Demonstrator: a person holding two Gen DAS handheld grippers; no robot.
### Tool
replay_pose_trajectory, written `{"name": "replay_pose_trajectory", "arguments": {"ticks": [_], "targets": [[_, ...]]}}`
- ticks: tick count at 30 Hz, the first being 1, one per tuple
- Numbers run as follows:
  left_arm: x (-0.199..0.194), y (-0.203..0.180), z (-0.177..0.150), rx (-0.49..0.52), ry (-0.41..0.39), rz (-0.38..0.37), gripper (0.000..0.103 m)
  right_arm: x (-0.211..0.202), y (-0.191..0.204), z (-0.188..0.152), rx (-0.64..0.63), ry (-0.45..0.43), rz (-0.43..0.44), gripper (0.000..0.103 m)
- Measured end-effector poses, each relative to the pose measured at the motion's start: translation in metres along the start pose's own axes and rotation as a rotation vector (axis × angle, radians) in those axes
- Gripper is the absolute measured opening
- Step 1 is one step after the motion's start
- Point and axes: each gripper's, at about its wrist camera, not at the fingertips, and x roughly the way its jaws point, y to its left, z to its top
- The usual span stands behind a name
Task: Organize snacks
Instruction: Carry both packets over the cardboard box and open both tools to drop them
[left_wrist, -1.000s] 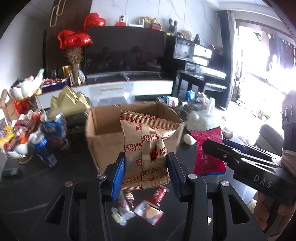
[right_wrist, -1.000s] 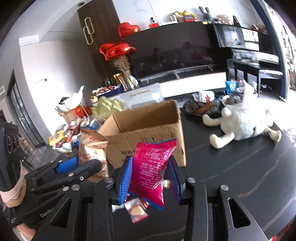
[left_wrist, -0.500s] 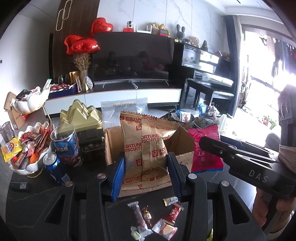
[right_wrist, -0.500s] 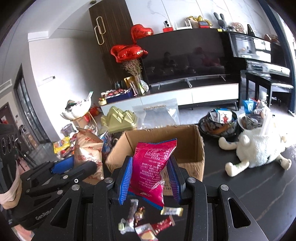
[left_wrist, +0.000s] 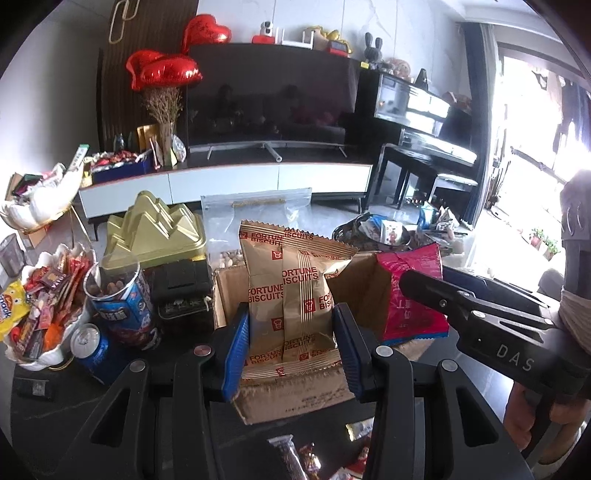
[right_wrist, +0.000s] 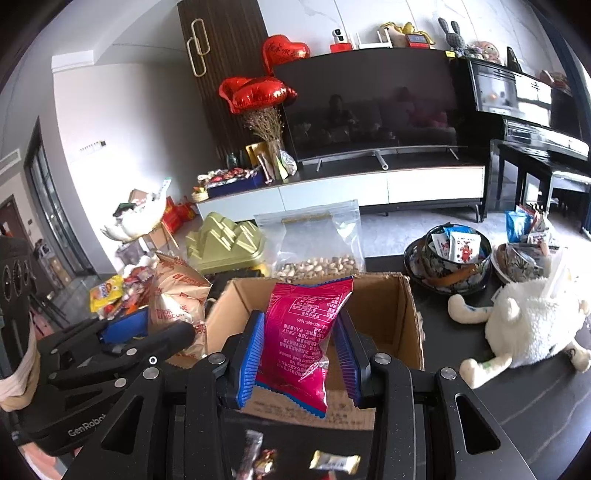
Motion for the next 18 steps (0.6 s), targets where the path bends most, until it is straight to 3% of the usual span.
{"name": "replay_pose_trajectory", "arguments": {"ticks": [7, 11, 13, 18], "targets": [[0.036, 0.008, 0.005, -0.028, 0.058, -0.007, 0.044, 0.029, -0.008, 0.006, -0.004, 0.026, -0.009, 0.040], [0.048, 0.011, 0.003, -0.042, 0.075, 0.023, 0.056, 0.040, -0.011, 0.004, -0.003, 0.039, -0.017, 0.043], [0.048, 0.011, 0.001, -0.037, 0.072, 0.042, 0.062, 0.043, -0.014, 0.001, 0.002, 0.046, -0.035, 0.051], [0.037, 0.011, -0.006, -0.035, 0.056, 0.092, 0.064, 0.038, -0.016, -0.005, -0.006, 0.036, -0.065, 0.052]]}}
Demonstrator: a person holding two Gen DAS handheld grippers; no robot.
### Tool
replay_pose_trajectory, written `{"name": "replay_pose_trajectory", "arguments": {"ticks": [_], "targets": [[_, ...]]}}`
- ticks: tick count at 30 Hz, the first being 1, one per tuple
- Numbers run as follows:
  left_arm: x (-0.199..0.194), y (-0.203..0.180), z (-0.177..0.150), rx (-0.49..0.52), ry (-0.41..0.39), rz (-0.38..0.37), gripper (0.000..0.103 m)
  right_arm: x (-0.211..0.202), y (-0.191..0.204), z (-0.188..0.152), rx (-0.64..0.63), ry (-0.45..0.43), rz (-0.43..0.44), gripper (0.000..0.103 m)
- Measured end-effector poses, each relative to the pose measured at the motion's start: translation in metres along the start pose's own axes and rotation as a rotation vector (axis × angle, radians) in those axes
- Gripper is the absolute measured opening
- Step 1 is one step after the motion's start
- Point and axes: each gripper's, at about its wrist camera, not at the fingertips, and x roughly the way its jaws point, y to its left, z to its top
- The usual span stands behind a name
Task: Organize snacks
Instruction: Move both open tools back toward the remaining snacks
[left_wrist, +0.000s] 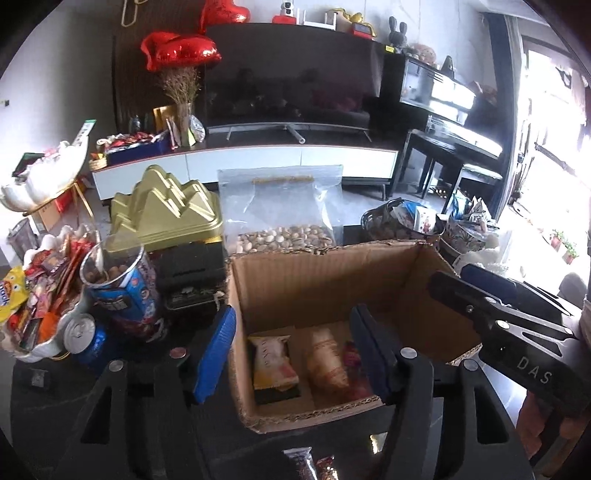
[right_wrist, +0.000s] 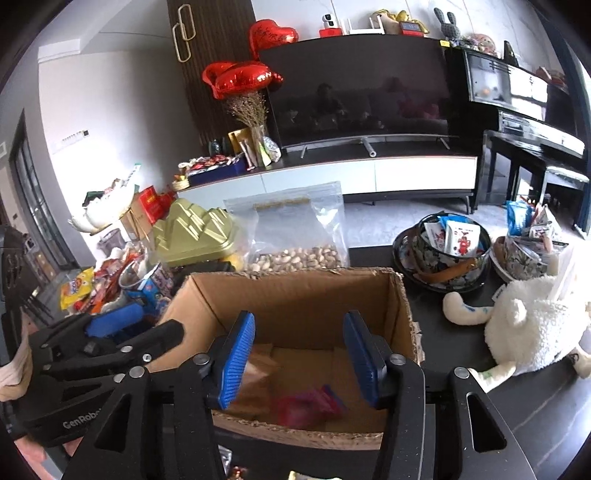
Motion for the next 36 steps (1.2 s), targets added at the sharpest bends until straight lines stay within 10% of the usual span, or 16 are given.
{"name": "replay_pose_trajectory", "arguments": {"ticks": [36], "targets": [[-0.102, 0.007, -0.144, -0.007, -0.032, 0.081, 0.066, -0.097, 0.040, -0.127, -0.027, -0.026, -0.035, 0.057]]}}
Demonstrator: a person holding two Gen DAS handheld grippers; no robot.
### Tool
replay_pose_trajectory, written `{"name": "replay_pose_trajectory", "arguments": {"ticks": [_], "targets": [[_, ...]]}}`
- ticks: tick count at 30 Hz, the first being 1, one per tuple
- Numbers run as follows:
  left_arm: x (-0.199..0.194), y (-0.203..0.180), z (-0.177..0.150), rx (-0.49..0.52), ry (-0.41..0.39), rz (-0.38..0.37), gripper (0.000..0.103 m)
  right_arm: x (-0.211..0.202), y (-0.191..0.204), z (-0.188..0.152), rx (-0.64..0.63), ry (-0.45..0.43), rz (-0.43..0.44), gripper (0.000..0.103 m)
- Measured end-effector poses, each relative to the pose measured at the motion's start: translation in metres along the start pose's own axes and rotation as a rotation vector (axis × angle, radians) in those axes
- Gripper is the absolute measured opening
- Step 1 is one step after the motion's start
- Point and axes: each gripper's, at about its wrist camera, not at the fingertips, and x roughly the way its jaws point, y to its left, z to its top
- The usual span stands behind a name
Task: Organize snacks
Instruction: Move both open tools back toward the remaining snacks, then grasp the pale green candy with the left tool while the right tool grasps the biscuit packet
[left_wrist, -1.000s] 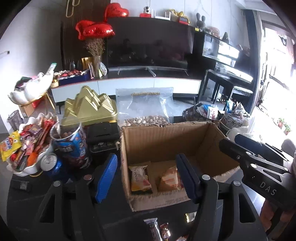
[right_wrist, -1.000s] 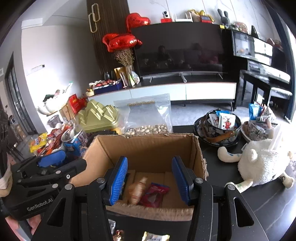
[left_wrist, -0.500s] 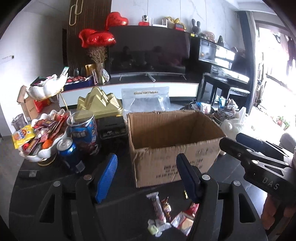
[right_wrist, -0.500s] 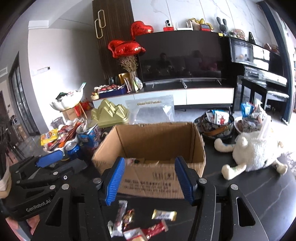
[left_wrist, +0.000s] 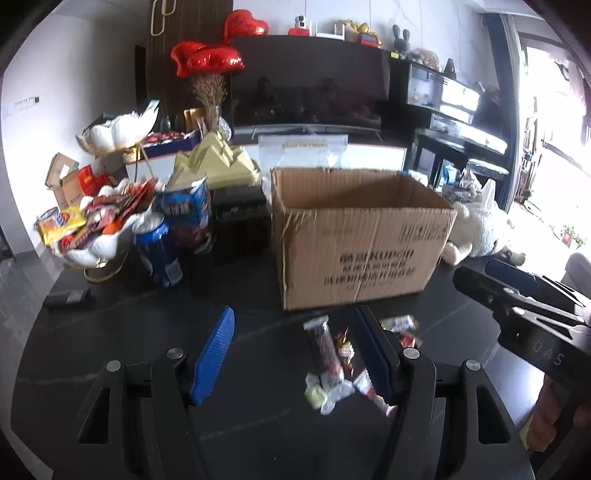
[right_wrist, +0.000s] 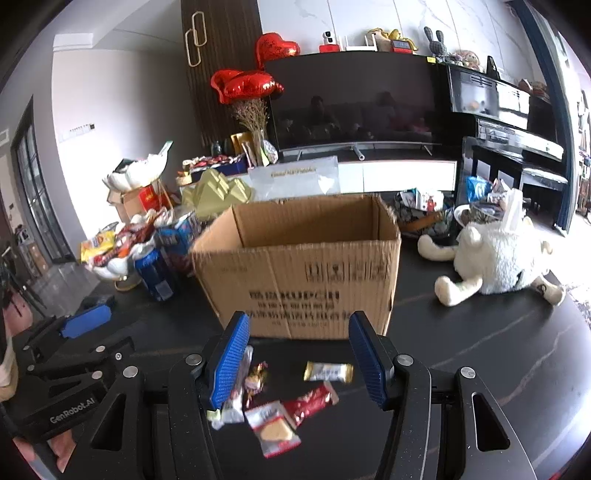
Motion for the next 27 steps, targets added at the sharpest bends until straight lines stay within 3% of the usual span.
{"name": "replay_pose_trajectory", "arguments": {"ticks": [6, 12, 16, 27], "targets": [[0.010, 0.000, -0.034, 0.026, 0.068, 0.008, 0.065, 0.012, 0.005, -0.030, -0.032, 0.080, 0.034, 0.057], [0.035, -0.001, -0.059, 0.013, 0.158, -0.060, 0.064, 0.036, 0.004, -0.060, -0.019, 0.182, 0.106, 0.057], [0.045, -0.003, -0.066, 0.008, 0.177, -0.079, 0.061, 0.051, 0.006, -0.076, -0.033, 0.238, 0.133, 0.057], [0.068, -0.004, -0.079, 0.009, 0.203, -0.095, 0.051, 0.061, 0.018, -0.089, -0.145, 0.230, 0.133, 0.057]]}}
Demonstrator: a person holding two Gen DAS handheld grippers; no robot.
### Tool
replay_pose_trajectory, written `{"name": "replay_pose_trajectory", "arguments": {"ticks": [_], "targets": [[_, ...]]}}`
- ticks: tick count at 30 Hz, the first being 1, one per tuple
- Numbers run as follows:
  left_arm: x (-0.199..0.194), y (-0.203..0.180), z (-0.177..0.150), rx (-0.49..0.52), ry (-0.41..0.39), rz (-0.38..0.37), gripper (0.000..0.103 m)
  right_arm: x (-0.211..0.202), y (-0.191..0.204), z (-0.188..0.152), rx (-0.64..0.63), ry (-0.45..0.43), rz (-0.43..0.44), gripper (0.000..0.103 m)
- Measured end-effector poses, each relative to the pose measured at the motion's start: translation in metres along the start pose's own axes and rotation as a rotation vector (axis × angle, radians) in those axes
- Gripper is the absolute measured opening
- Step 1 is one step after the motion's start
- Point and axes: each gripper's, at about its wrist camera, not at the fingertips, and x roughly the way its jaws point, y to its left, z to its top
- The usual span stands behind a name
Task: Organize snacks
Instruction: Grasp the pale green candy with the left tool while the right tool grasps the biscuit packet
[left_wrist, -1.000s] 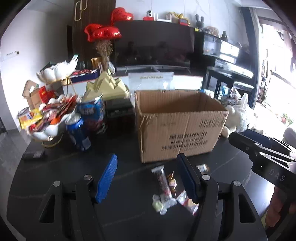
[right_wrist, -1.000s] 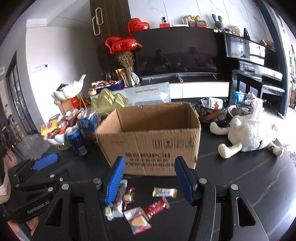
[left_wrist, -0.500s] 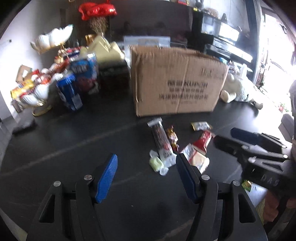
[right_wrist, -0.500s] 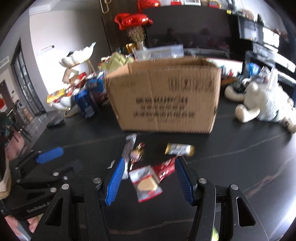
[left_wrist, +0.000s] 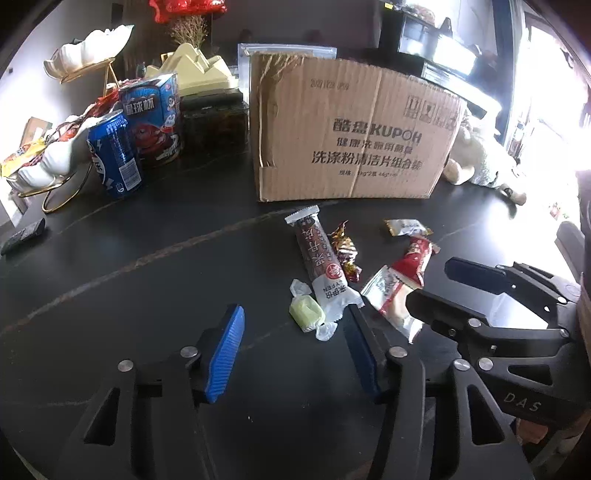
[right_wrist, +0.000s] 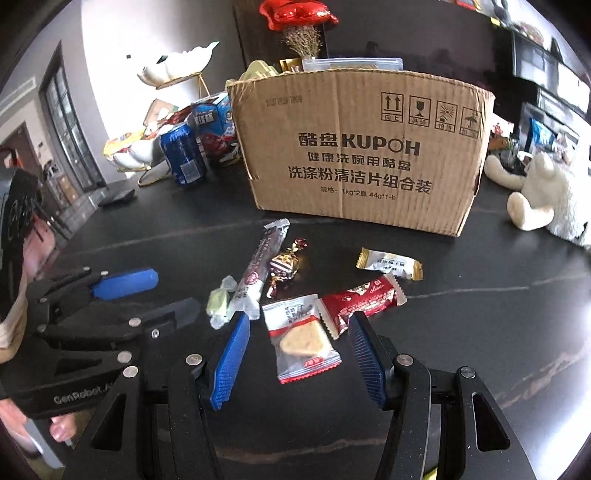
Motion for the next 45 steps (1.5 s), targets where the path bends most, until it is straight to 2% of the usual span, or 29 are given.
{"name": "replay_pose_trajectory", "arguments": {"ticks": [6, 15, 22, 25, 27, 29, 35, 36, 45], "targets": [[0.015, 0.001, -0.003, -0.017, 0.019, -0.014, 0.047, 0.012, -0.004, -0.002, -0.007, 0.040, 0.008, 0.057], [0.024, 0.002, 0.002, -0.035, 0.017, -0.025, 0.046, 0.029, -0.007, -0.006, 0.014, 0.088, 0.034, 0.057], [0.036, 0.004, 0.003, -0.052, 0.039, -0.029, 0.041, 0.034, -0.009, -0.006, 0.020, 0.090, 0.025, 0.057], [0.037, 0.004, 0.003, -0.058, 0.037, -0.028, 0.037, 0.035, -0.008, -0.006, 0.016, 0.086, 0.022, 0.057], [0.038, 0.004, 0.003, -0.057, 0.036, -0.025, 0.030, 0.035, -0.008, -0.006, 0.017, 0.084, 0.023, 0.057], [0.039, 0.004, 0.002, -0.051, 0.035, -0.014, 0.020, 0.035, -0.007, -0.006, 0.010, 0.081, 0.019, 0.054], [0.038, 0.005, 0.002, -0.053, 0.030, -0.013, 0.020, 0.036, -0.004, -0.006, -0.006, 0.075, 0.016, 0.043], [0.037, 0.005, 0.002, -0.056, 0.029, -0.013, 0.020, 0.036, -0.004, -0.006, -0.006, 0.074, 0.021, 0.039], [0.027, 0.006, 0.003, -0.055, 0.004, -0.006, 0.020, 0.034, -0.003, -0.006, 0.005, 0.070, 0.033, 0.036]]}}
